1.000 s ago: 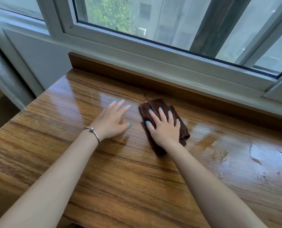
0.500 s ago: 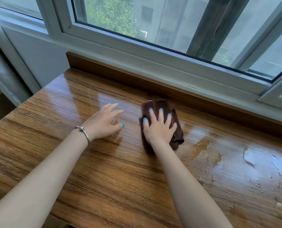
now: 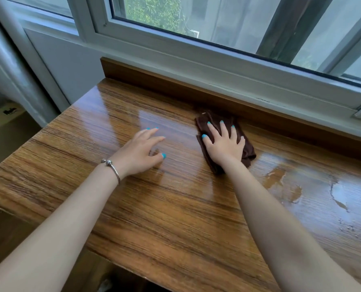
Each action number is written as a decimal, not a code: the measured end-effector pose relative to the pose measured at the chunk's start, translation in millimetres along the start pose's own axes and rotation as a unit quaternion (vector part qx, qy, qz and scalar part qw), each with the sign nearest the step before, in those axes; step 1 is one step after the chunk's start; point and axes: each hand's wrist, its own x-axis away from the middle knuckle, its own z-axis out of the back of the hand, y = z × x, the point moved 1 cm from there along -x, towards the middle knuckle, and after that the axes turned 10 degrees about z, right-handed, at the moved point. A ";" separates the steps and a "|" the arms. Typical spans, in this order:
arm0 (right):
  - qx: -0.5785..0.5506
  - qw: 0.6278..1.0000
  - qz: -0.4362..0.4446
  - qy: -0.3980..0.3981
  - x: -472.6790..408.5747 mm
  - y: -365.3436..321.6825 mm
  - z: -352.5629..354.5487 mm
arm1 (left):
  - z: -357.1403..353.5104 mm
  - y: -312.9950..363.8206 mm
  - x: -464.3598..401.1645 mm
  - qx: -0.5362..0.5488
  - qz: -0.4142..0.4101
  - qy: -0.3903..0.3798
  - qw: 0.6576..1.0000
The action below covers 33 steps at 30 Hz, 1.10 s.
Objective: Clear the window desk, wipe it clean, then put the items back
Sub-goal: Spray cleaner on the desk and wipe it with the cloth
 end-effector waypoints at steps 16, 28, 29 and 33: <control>-0.015 0.996 -0.089 0.010 63.6 -4.5 -9.0 | 7.4 18.6 25.9 0.036 -0.107 0.007 0.994; 0.058 0.994 0.074 0.060 257.8 -85.4 -75.7 | -4.5 -1.6 64.3 0.056 -0.156 0.005 0.986; 0.052 0.996 0.060 0.041 240.6 -74.5 -66.8 | -3.9 -3.4 66.5 0.054 -0.161 0.005 0.985; 0.000 0.991 -0.135 0.005 174.6 -45.8 -36.1 | 1.2 -9.8 82.2 0.068 -0.169 -0.005 0.983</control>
